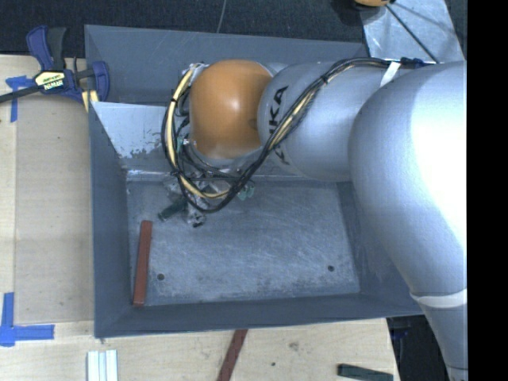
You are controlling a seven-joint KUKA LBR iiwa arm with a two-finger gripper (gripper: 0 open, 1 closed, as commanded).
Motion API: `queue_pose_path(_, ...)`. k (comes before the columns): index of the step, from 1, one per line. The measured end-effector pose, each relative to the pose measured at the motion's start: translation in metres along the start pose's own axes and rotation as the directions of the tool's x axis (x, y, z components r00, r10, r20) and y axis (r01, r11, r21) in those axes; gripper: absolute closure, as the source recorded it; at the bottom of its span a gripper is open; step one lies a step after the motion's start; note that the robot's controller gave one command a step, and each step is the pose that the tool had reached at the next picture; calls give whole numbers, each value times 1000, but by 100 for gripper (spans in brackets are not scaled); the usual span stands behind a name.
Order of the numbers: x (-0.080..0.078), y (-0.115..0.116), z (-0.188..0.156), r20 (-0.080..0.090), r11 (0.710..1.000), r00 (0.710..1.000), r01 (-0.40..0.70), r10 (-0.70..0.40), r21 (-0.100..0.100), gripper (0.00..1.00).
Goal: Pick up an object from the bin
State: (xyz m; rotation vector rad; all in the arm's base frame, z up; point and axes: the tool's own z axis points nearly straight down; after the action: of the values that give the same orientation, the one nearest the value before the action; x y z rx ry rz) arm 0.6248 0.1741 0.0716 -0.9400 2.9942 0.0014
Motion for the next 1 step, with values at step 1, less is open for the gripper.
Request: queue_pose_path(1, 9, -8, -96, 0, 1000, 1000, 28, -28, 0, 100)
